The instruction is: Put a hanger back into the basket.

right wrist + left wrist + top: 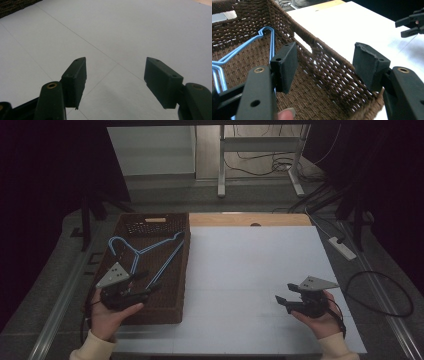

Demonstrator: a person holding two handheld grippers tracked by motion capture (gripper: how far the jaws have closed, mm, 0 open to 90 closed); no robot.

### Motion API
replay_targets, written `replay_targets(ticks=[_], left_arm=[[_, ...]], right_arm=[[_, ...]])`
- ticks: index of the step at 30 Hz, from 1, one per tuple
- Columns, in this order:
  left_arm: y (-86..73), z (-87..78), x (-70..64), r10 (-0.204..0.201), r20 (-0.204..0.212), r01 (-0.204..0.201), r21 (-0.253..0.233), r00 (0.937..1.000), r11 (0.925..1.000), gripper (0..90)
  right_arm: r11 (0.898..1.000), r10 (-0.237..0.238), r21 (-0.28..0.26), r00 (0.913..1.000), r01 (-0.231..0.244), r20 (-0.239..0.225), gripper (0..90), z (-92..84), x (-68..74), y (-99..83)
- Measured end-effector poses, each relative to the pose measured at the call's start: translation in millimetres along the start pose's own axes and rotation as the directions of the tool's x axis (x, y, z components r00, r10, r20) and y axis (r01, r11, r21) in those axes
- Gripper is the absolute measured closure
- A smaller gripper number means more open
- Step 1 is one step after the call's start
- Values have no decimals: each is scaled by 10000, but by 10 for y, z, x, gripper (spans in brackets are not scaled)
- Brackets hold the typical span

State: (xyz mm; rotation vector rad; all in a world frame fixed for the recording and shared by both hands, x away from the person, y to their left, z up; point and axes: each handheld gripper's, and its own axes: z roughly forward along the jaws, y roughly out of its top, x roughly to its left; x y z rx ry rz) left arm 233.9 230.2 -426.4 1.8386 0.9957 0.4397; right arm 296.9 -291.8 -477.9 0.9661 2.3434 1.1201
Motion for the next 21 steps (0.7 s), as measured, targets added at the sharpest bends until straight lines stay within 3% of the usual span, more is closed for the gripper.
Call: replay_targets(ticks=[8,13,14,21], left_arm=[[-141,7,-27,-3,-109,4,120,9999,9999,356],[-153,14,-34,4,-128,-2,106,9999,9999,357],[-153,16,-42,103,-318,-102,30,9994,9999,361],[-169,26,-27,108,-235,-104,135,9997,9999,359]], right_arm=[[10000,13,-55,10000,-13,30,351,-15,-14,-3],[9999,68,-90,10000,-67,49,351,-33,-26,-8],[9999,62,-100,10000,-62,43,351,-35,-29,-9],[9999,-37,-165,10000,36,-44,351,-35,-16,-9]])
